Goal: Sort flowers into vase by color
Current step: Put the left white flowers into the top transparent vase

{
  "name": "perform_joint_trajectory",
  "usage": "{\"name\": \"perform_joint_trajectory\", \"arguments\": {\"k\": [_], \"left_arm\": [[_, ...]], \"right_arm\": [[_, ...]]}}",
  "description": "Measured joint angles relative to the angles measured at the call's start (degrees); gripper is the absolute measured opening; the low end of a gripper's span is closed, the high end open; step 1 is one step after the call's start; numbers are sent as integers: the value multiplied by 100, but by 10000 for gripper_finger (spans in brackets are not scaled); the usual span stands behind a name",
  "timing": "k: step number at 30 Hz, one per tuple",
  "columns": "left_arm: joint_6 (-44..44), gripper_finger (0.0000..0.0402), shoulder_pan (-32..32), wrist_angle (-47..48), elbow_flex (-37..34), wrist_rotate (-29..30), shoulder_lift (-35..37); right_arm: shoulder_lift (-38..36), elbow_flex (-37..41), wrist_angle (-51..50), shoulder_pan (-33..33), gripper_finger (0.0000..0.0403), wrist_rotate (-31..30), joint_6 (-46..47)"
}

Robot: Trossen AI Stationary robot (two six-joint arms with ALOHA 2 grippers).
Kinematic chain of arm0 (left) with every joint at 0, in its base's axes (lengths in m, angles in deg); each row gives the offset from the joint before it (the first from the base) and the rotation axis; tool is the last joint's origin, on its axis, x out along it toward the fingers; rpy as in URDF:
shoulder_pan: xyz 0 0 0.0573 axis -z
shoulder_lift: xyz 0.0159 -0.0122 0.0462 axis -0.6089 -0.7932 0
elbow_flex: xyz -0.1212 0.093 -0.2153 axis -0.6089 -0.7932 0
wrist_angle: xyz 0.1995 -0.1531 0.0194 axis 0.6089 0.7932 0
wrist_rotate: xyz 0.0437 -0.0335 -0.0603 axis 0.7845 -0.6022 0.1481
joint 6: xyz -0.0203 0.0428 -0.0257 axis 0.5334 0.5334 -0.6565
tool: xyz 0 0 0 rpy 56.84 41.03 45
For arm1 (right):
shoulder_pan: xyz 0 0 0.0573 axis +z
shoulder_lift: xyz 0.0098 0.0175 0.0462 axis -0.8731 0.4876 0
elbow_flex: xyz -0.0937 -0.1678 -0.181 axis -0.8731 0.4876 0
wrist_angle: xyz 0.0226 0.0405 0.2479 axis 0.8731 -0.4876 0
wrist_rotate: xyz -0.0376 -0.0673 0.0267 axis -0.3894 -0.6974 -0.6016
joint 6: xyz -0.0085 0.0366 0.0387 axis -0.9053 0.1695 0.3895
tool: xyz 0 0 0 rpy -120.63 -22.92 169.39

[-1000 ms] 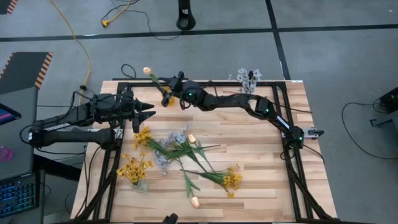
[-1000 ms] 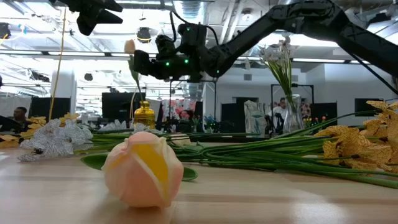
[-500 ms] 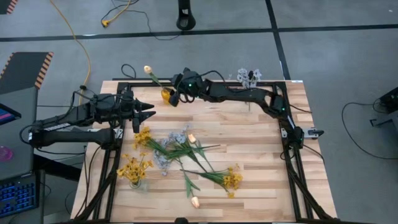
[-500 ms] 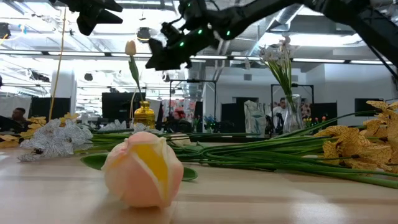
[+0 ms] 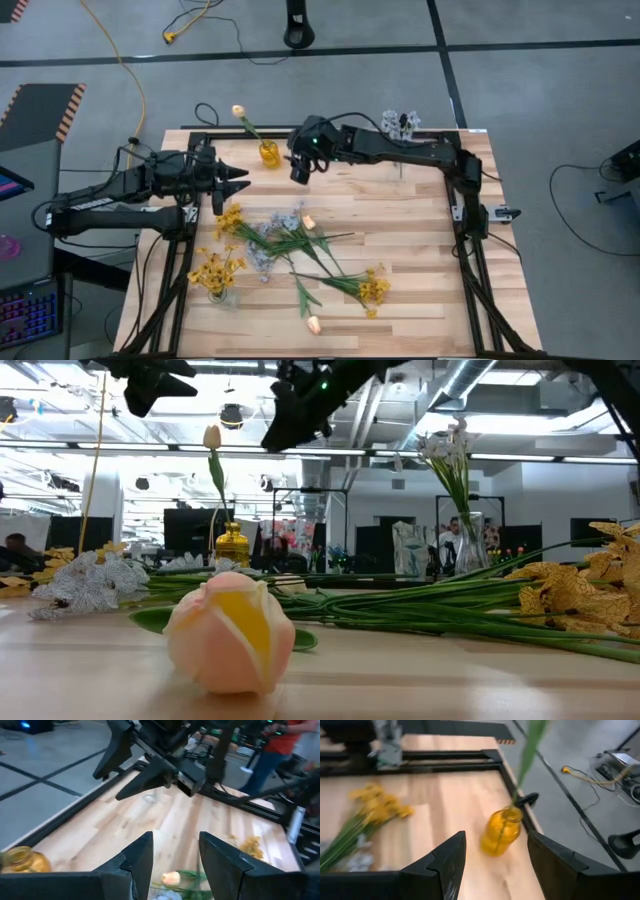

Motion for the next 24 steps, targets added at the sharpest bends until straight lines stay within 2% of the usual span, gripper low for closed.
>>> {"name": "perform_joint_trajectory", "arguments": {"k": [4, 12, 19, 24], "left_arm": [[350, 146, 2, 42, 0, -463, -74], [965, 146, 1, 370, 4, -791, -627], [1075, 146, 1, 520, 4, -803, -1093], [1247, 146, 1, 518, 4, -796, -1320]], "right_arm": [[-199, 0, -453, 226, 240, 2, -96], [-349, 0, -1347, 532, 240, 2, 159], [-360, 0, -2035, 690, 240, 4, 698], [-360, 0, -2418, 814, 240, 6, 1407]]}}
